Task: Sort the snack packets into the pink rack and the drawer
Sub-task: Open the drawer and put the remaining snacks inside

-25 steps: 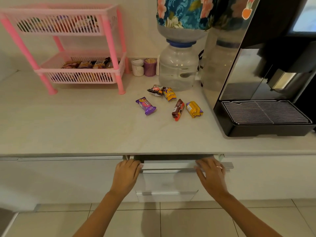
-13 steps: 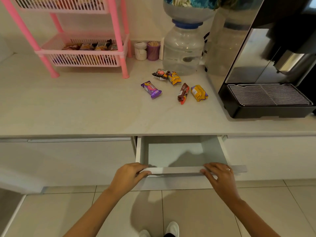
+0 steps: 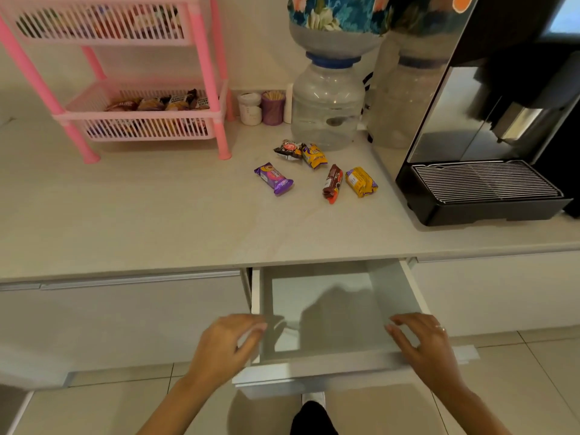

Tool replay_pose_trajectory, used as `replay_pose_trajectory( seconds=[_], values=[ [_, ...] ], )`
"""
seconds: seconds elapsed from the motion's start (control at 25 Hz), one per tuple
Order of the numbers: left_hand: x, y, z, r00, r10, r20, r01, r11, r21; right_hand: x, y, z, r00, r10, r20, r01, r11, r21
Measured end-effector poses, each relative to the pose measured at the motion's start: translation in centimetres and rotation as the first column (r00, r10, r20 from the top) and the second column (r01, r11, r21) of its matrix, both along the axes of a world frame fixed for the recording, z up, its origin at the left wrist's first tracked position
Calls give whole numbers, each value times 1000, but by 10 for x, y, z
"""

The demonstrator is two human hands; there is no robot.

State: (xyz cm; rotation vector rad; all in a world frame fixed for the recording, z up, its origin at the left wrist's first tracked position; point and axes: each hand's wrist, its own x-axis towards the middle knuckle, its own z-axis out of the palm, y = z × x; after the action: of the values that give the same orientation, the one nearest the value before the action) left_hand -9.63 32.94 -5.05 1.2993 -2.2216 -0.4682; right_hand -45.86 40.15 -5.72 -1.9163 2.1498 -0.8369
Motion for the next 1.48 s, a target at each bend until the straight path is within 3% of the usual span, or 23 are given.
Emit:
replay_pose_trajectory(
  seconds=[0.12, 0.24, 0.36, 0.52, 0.68, 0.8, 0.92, 1.08, 1.28, 1.4, 1.48],
  values=[
    [-8, -60, 20, 989, 97, -108, -101, 994, -32, -5, -61, 24, 996, -36, 76, 38, 999, -21],
    [-36, -129, 34, 968, 191, -160, -169, 975, 144, -7, -145, 45, 996, -37, 84, 40, 999, -35],
    [-75, -205, 41, 958, 273, -85, -242, 933, 265, -12, -232, 61, 998, -59, 38, 62, 995, -78],
    [-128, -302, 47, 841, 536, -79, -445, 766, 464, -29, -324, 65, 985, -167, -36, 170, 978, 122],
    [-153, -369, 39, 664, 748, -4, -646, 576, 501, -39, -368, 48, 989, -146, -20, 146, 957, 250],
    [-155, -385, 27, 680, 726, 102, -687, 582, 436, -43, -374, 39, 992, -129, 0, 126, 966, 225],
    [-150, -377, 24, 715, 698, 30, -641, 639, 425, -43, -366, 43, 986, -146, 82, 134, 982, 134],
    [-133, -331, 39, 795, 585, -158, -458, 751, 476, -37, -327, 58, 939, -106, 327, 101, 994, 32],
    [-115, -222, 55, 766, 460, -448, -181, 824, 537, -1, -228, 72, 788, 92, 609, -117, 993, 2],
    [-101, -140, 53, 771, 372, -516, -21, 825, 564, 22, -163, 58, 725, 172, 667, -291, 954, 70],
    [-94, -96, 38, 802, 371, -468, 19, 768, 640, 30, -132, 39, 714, 153, 683, -363, 915, 175]
  ],
)
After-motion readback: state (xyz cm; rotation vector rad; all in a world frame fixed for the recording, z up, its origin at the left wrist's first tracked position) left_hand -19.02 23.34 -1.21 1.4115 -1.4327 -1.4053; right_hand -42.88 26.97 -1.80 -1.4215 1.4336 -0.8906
